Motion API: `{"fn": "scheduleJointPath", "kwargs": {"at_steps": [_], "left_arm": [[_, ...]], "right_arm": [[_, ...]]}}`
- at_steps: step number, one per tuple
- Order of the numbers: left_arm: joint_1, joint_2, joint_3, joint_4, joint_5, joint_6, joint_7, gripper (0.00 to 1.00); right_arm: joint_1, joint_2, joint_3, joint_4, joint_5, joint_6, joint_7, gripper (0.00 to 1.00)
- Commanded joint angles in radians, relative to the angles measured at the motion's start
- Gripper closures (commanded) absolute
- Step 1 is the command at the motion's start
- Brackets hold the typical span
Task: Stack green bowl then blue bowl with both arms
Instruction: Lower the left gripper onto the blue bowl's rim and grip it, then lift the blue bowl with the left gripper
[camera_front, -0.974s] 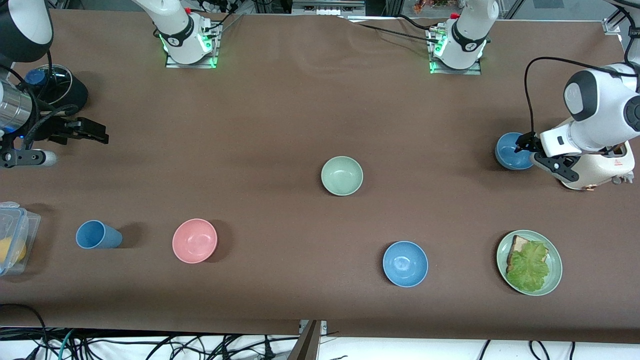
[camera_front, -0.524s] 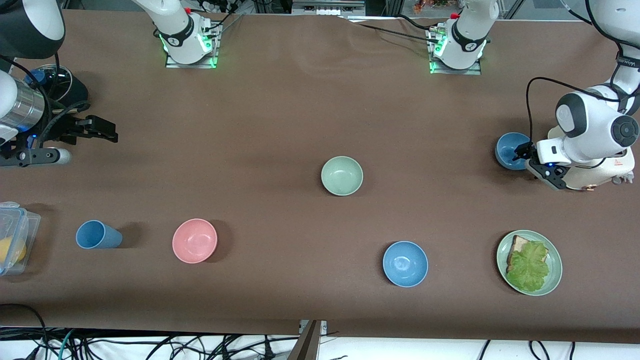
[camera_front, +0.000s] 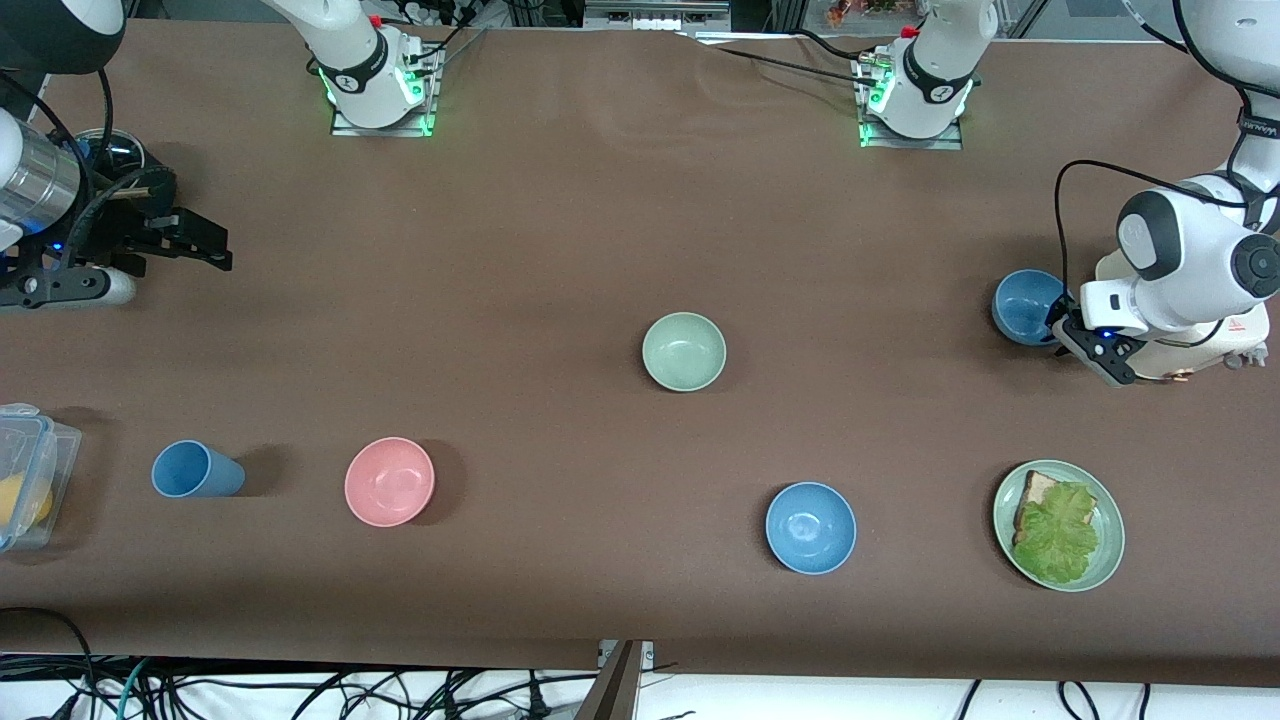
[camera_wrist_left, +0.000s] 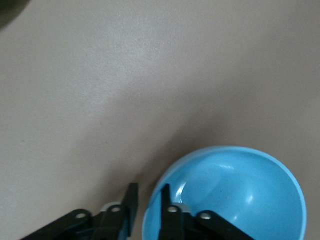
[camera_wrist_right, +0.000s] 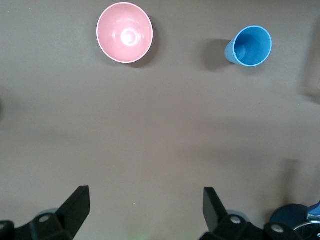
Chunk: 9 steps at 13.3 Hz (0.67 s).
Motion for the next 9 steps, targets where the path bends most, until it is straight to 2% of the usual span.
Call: {"fn": "scheduleJointPath", "kwargs": {"at_steps": [1,3,4,7,9], "left_arm": [[0.011,-0.019,-0.010,0.016,0.011,-0.042,0.029,1.00],[0.006,-0.030,-0.016,0.088,-0.005,-0.193,0.018,1.00],[0.002,-0.033,-0.037,0.158,-0.026,-0.307,0.003,1.00],[-0.003,-0.033,-0.148,0.405,-0.040,-0.637,-0.138,1.00],[-0.004,-0.033,-0.223,0.501,-0.037,-0.737,-0.284,1.00]], "right_arm": [[0.014,-0.032,-0.018,-0.042,-0.008,0.004,-0.001,0.00],[0.013,-0.061,-0.018,-0.090,-0.008,0.036,-0.001,0.00],[0.013,-0.060,-0.018,-0.086,-0.008,0.033,-0.002,0.00],[0.013,-0.054,-0.021,-0.078,-0.007,0.026,-0.002,0.00],[0.017,-0.054,-0.020,-0.076,-0.007,0.026,-0.002,0.00]]}}
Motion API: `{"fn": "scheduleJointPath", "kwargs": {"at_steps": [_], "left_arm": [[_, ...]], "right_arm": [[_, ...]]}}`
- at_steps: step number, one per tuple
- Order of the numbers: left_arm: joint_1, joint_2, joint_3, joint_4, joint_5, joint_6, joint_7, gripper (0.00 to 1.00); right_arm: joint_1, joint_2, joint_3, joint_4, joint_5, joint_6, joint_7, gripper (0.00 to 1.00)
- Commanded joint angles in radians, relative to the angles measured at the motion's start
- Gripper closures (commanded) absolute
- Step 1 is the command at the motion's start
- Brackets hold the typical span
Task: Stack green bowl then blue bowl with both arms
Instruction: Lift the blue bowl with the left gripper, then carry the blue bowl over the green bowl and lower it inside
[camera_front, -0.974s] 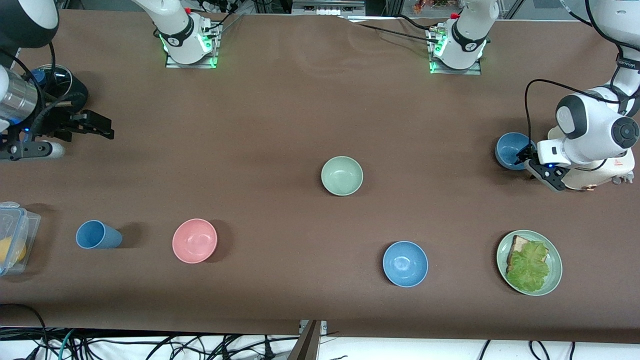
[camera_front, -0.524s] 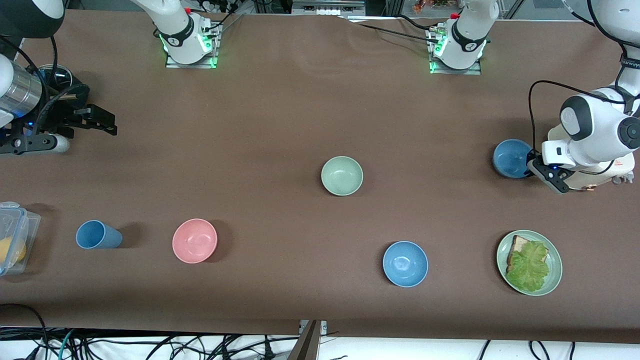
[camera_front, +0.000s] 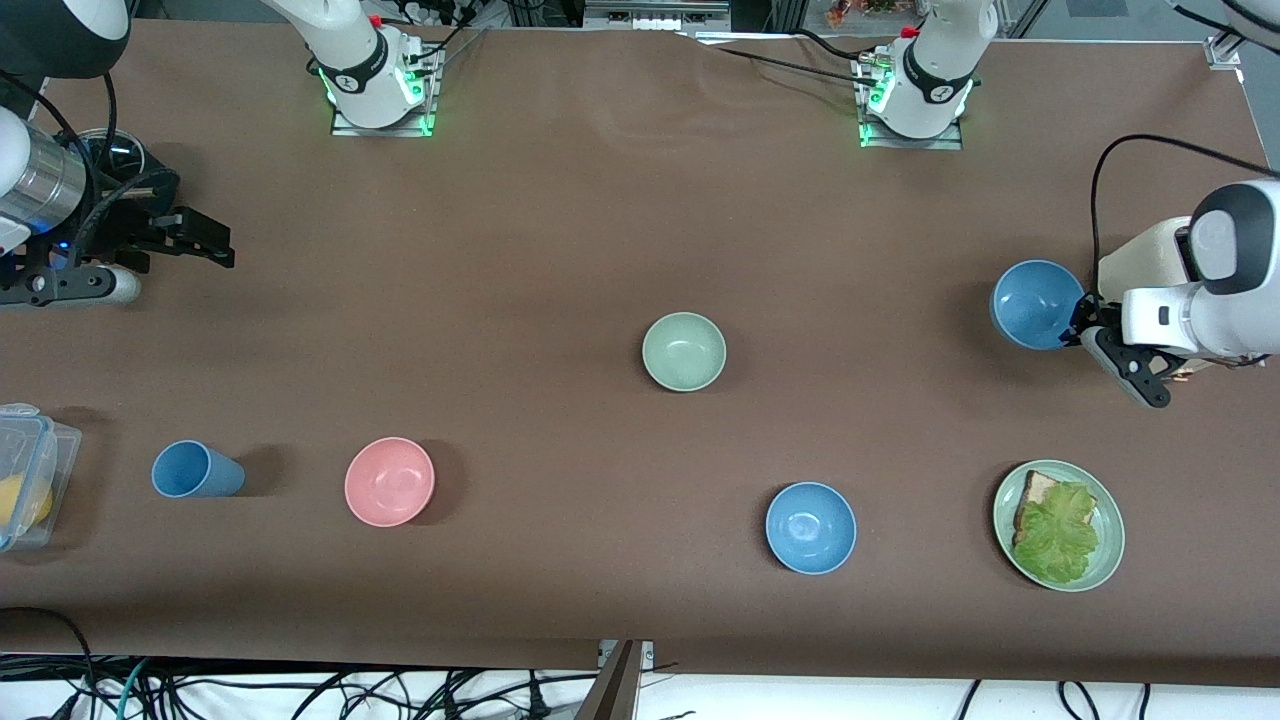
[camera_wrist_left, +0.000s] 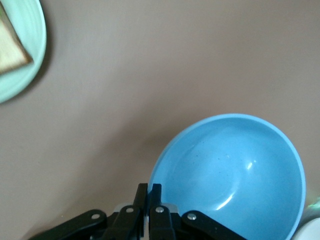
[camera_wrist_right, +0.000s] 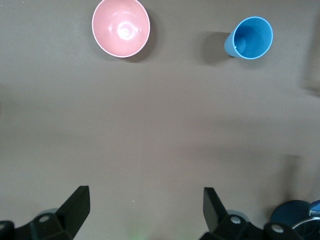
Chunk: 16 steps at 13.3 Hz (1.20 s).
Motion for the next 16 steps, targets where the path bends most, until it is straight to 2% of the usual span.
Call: {"fn": "scheduleJointPath", "kwargs": {"at_steps": [1,4,7,9,13,16], "left_arm": [[-0.010,0.016,-0.096,0.119,-0.012,-0.103,-0.163,1.00],[-0.114,0.016,-0.158,0.142,-0.015,-0.103,-0.428,1.00],[-0.292,0.022,-0.159,0.167,-0.015,-0.094,-0.533,1.00],[-0.392,0.042,-0.159,0.194,-0.013,-0.071,-0.722,1.00],[-0.544,0.130,-0.159,0.191,-0.013,0.115,-0.955,1.00],[-0.627,0.262,-0.156,0.185,0.054,0.281,-0.969,1.00]], "right_arm": [[0.018,-0.034,-0.013,-0.031,-0.007,0.010,-0.002,0.00],[0.016,-0.031,-0.011,-0.024,-0.007,0.012,-0.002,0.00],[0.016,-0.030,-0.011,-0.024,-0.007,0.010,-0.002,0.00],[0.016,-0.030,-0.011,-0.024,-0.007,0.010,-0.002,0.00],[0.015,-0.030,-0.011,-0.024,-0.007,0.010,-0.002,0.00],[0.015,-0.030,-0.011,-0.024,-0.007,0.010,-0.004,0.00]]}}
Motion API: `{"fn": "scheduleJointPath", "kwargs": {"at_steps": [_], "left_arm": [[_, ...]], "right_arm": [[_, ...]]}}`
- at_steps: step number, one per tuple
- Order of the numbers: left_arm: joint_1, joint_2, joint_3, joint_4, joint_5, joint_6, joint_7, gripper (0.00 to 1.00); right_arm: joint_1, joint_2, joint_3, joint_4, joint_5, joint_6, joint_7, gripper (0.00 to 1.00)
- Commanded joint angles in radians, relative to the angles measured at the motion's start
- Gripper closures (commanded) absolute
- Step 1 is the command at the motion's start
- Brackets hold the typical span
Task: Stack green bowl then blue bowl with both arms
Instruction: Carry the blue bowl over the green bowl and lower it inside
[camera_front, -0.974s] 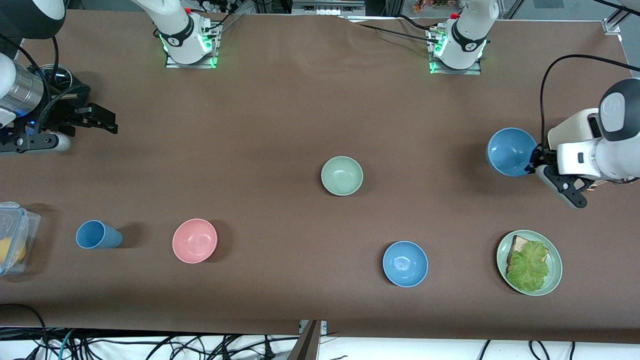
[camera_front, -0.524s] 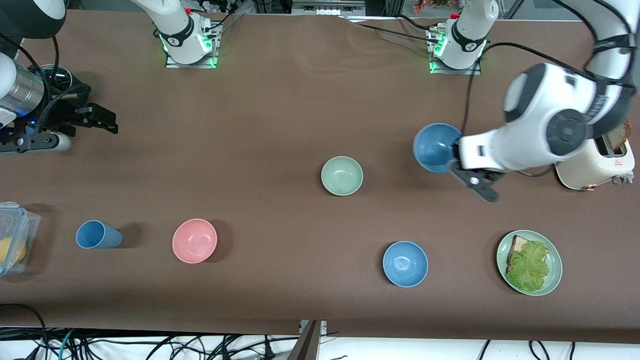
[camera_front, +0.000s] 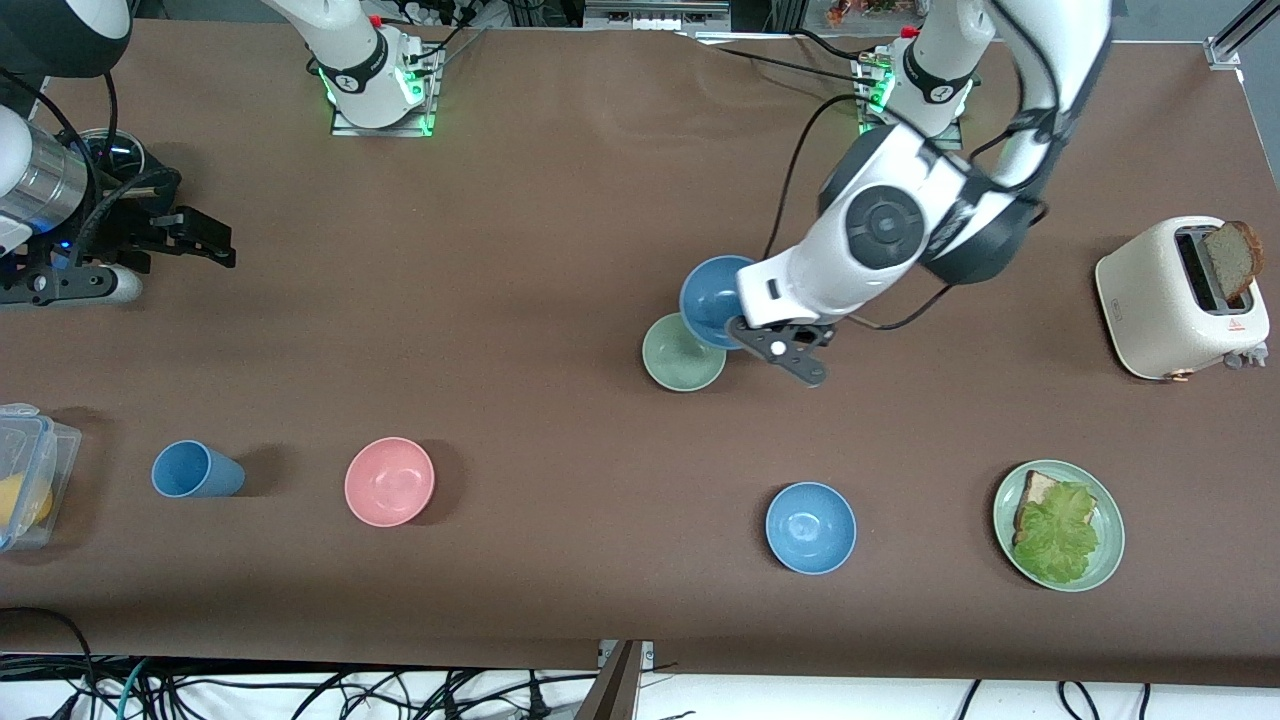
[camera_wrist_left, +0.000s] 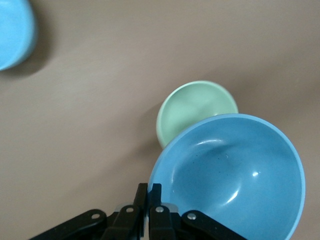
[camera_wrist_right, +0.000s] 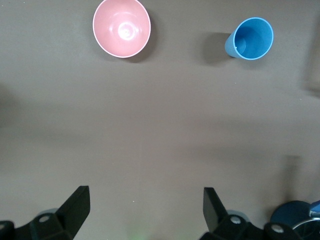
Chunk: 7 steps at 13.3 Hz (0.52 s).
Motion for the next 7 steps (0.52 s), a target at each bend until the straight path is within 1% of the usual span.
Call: {"fn": "scheduleJointPath", "kwargs": {"at_steps": [1,2,4,6,7], "left_arm": [[-0.064,0.125,0.011,0.031,0.062,0.114,-0.019,1.00],[-0.078,0.154,0.013,0.031,0.073,0.157,-0.022,1.00],[-0.080,0.165,0.014,0.028,0.084,0.168,-0.007,1.00],[-0.083,0.203,0.014,0.028,0.092,0.227,-0.005,1.00],[-0.083,0.204,0.016,0.027,0.104,0.231,-0.004,1.00]], "right_arm": [[0.011,-0.029,-0.009,-0.024,-0.007,0.009,-0.002,0.00],[0.011,-0.029,-0.009,-0.024,-0.007,0.009,-0.002,0.00],[0.011,-0.029,-0.009,-0.024,-0.007,0.009,-0.004,0.00],[0.009,-0.029,-0.009,-0.024,-0.007,0.009,-0.004,0.00],[0.009,-0.029,-0.009,-0.024,-0.007,0.009,-0.004,0.00]]}}
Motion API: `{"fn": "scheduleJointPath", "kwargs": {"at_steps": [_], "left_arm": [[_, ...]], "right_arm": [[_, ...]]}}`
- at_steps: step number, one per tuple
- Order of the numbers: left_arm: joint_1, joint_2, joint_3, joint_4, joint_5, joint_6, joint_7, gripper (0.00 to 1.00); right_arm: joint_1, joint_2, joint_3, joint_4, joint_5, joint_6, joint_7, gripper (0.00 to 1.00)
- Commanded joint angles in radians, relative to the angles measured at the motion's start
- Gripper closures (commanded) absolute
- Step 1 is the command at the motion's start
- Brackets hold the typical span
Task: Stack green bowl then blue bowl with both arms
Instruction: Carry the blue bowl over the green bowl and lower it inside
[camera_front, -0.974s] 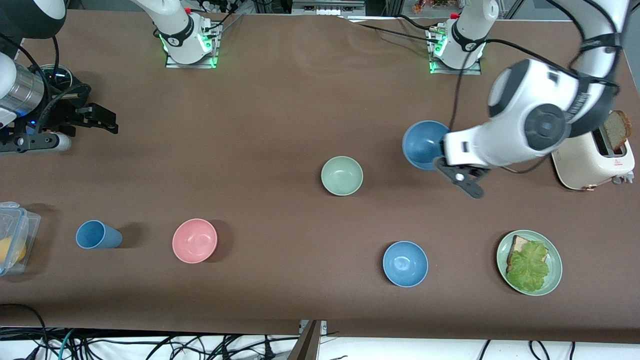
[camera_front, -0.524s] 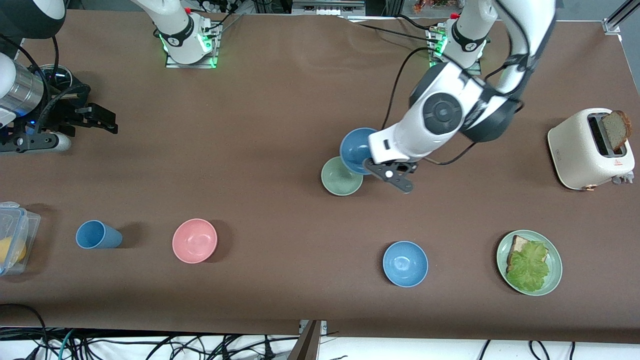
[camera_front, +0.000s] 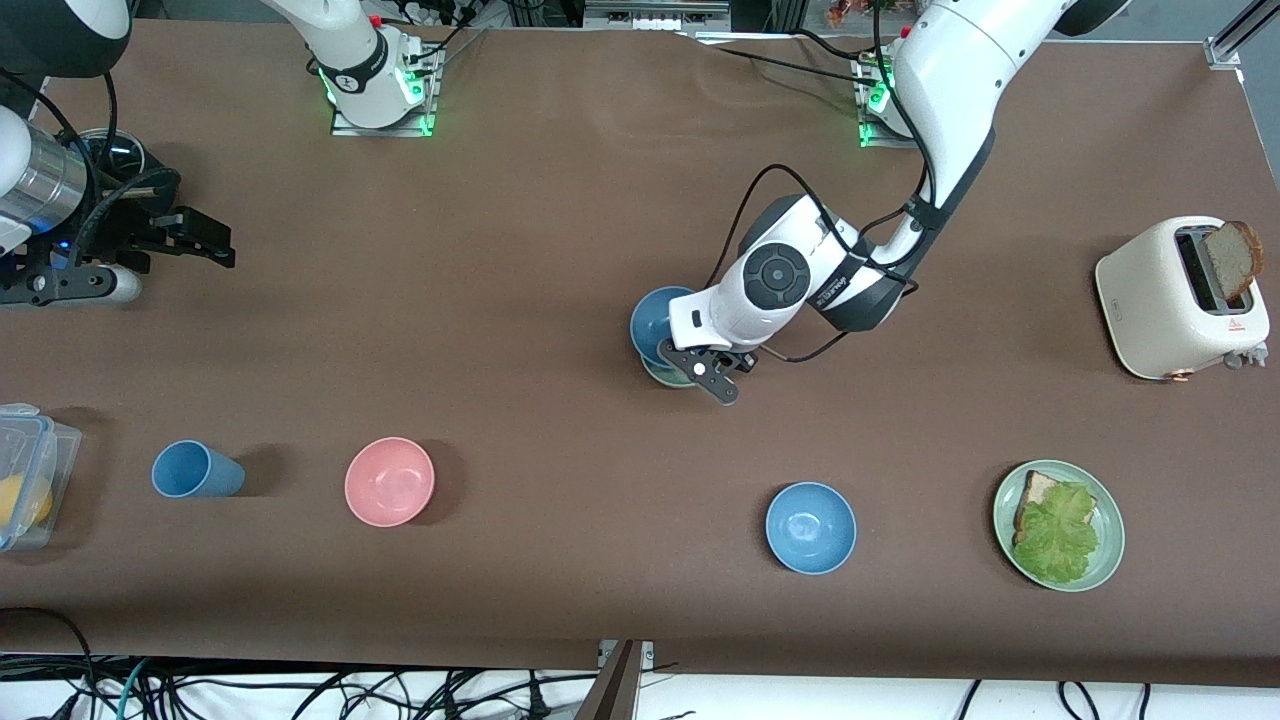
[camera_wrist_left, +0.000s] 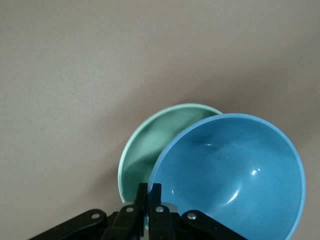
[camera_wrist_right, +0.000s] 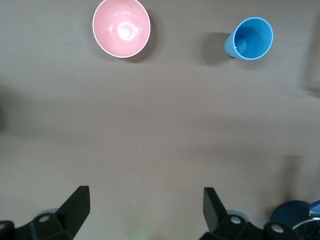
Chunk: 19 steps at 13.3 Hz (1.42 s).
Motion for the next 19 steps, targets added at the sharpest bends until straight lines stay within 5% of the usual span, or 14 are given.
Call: {"fn": "scheduleJointPath", "kwargs": {"at_steps": [1,17,19], "left_arm": [[-0.006,0.018,0.008,0.022,0.065,0.014,0.009,1.00],[0.019,0.018,0.005,0.022,0.063,0.011,0.105,1.00],[0.019,0.018,0.005,0.023,0.061,0.011,0.104,0.90]], "right_arm": [[0.009,-0.029,-0.008,-0.024,-0.007,0.009,-0.002,0.00],[0.009,-0.029,-0.010,-0.024,-0.007,0.009,-0.004,0.00],[0.009,-0.029,-0.010,-0.024,-0.007,0.009,-0.004,0.00]]}}
